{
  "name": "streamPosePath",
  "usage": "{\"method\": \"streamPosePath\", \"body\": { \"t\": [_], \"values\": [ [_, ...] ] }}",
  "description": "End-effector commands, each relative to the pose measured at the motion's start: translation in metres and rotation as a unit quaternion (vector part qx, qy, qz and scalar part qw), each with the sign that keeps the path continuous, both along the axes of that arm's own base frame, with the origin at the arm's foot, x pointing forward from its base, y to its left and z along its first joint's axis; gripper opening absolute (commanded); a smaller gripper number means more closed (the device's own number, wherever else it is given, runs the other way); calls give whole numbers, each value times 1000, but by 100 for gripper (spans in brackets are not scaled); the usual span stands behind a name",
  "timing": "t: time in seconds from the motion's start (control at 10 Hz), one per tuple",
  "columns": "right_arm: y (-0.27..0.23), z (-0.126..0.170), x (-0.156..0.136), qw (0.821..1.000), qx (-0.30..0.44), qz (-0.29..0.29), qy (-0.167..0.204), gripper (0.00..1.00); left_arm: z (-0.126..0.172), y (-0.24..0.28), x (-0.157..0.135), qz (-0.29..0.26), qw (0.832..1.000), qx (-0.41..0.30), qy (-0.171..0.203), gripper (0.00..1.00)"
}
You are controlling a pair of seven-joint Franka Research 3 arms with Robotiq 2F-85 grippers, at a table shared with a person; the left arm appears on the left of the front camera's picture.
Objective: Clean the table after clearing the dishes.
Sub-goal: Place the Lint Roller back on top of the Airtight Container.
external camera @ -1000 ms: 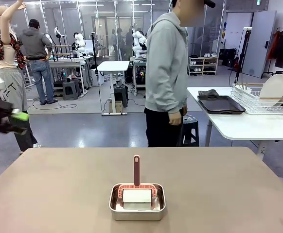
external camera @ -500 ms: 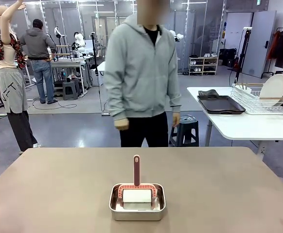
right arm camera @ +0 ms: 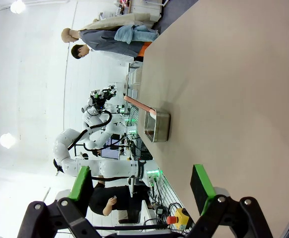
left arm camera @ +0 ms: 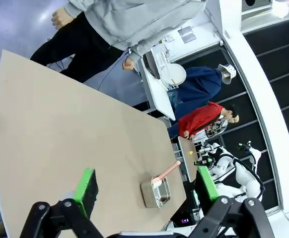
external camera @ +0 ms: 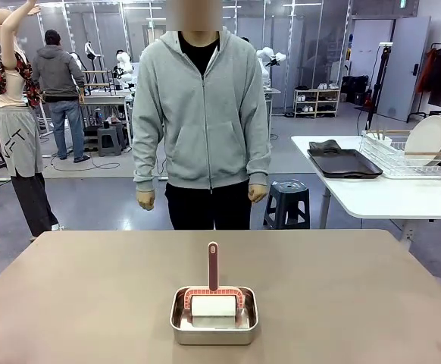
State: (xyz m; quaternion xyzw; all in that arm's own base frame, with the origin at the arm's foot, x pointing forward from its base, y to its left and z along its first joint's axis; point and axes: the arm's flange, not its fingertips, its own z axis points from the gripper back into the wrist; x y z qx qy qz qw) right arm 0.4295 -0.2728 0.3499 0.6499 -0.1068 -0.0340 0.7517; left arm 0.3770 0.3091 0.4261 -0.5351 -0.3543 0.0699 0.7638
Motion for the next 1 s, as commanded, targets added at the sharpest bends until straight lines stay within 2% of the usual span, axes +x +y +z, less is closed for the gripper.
{"method": "streamPosePath", "body": {
  "t": [0.0, 0.9],
  "values": [
    [2, 4, -1, 1000, 1, 1, -3, 100, 1, 2, -2, 1, 1000, -2, 8, 100],
    [2, 4, -1, 1000, 1, 1, -3, 100, 1, 2, -2, 1, 1000, -2, 8, 100]
  ]
}}
